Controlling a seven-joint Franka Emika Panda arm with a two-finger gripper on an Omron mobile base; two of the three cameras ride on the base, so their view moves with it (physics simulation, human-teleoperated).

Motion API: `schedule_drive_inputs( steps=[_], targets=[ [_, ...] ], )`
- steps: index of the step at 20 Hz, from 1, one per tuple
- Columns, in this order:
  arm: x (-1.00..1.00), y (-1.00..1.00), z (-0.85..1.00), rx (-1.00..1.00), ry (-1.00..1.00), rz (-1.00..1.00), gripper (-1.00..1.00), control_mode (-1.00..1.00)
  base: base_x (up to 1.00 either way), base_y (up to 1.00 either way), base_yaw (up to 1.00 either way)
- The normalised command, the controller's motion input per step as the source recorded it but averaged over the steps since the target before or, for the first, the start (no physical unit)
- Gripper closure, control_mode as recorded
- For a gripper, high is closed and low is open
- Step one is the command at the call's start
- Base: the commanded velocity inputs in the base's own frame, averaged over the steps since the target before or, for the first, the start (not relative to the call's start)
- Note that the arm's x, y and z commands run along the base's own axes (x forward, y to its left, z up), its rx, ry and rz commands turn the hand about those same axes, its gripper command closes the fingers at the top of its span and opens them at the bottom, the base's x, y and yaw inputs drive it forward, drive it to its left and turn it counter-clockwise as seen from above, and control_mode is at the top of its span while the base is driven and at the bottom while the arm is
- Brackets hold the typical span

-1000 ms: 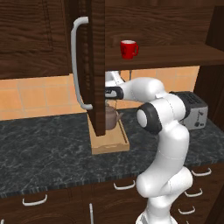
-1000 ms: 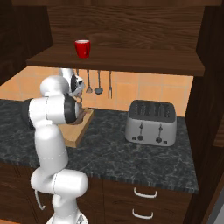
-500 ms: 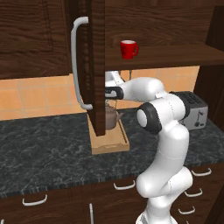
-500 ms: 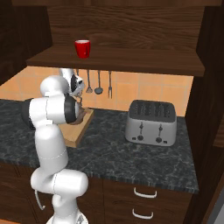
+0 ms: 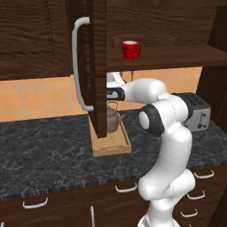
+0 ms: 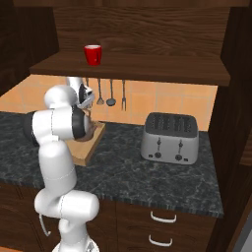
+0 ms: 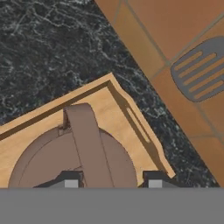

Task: Pick the kettle from the counter and place it on the tray. Then pick the mug from the cabinet and place it on the tray. Then close the cabinet doors.

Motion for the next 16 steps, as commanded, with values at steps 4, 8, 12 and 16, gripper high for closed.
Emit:
schedule_drive_inputs(
  steps=[4,8,12,16],
  targets=[
    [-0.32,0.05,-0.3,0.0,0.0,0.0,-1.0,-1.0,0.0,0.0,0.0],
    [-0.21,0.1,-0.28,0.01,0.0,0.0,-1.0,-1.0,0.0,0.0,0.0],
    [-0.09,0.1,-0.36,0.08,0.0,0.0,-1.0,-1.0,0.0,0.0,0.0],
    [-0.09,0.03,-0.42,0.13,0.0,0.0,-1.0,-1.0,0.0,0.0,0.0]
  ],
)
